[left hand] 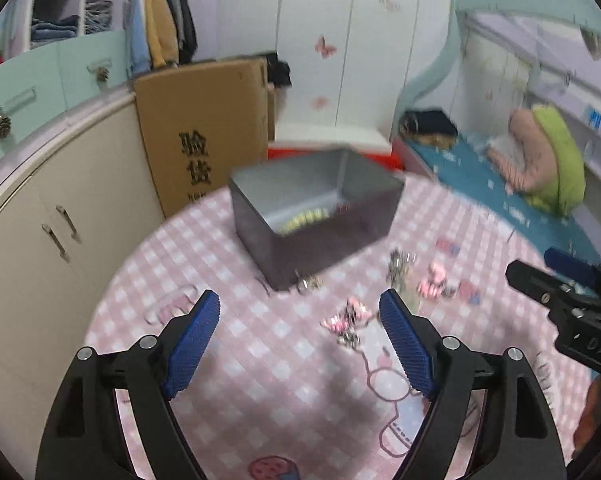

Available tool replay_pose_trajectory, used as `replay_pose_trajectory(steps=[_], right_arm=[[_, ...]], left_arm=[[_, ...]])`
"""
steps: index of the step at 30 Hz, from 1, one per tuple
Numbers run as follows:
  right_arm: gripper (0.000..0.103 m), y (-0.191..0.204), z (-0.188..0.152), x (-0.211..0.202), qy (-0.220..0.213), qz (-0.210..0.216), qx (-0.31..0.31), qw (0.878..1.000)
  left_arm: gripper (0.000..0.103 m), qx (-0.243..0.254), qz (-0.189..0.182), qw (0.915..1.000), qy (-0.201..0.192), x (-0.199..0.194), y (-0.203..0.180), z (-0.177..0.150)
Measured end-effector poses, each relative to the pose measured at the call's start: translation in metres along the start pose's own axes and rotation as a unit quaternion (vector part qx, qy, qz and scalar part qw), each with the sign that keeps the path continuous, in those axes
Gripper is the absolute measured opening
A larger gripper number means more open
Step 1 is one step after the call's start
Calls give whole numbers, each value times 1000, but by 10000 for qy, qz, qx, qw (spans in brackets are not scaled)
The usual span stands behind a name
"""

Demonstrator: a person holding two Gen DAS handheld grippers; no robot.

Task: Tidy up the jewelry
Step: 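Grasp a pink charm with the left tool while the right tool grasps the jade pendant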

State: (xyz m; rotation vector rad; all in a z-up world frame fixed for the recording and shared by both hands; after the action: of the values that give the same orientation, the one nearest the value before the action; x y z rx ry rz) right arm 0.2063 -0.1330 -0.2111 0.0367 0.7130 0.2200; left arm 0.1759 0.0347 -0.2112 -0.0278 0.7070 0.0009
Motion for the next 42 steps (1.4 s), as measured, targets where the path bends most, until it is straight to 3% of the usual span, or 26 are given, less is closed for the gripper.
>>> replay_pose_trajectory(steps=[2,12,15,18,27,35,39,42], right_arm=[[74,-5,-6,7,92,-16,29,10000],[74,-10,-19,31,339,-1,121,9994],[74,-4,-20,35,376,39,89,9992],[74,3,-22,39,432,92,43,9990],[74,37,-32,46,599,290,-176,9976],[74,69,-36,64,705,361,-153,9967],[62,75,-35,76,761,236,-149,9967],[60,77,-32,80,718,90,-209,9972]], left_arm=[[77,91,14,9999,133,11,-6,-6],[44,266,-190,9965,764,42,-12,-25],[41,297,-230,9965,743,42,-12,-25],[11,455,-147,9961,736,46,-14,-25],[10,31,-570,9951,804,39,9,-25],[10,-205,-585,9956,699,19,37,-26],[10,-276,-645,9952,680,15,44,-26],[10,-331,-771,9940,699,16,44,-25]])
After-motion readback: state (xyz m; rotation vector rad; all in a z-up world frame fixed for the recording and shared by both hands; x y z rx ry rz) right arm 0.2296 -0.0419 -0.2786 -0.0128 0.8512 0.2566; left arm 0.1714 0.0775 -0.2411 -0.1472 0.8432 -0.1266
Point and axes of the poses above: each gripper's, at about its wrist camera, not at the fingertips, and x roughly the way its jaws point, y to its left, z to its top, the point moved 6 cm from there along x, roughly the way its jaws point, and after that the axes turned 3 degrees about -y, right-handed, at the moved point
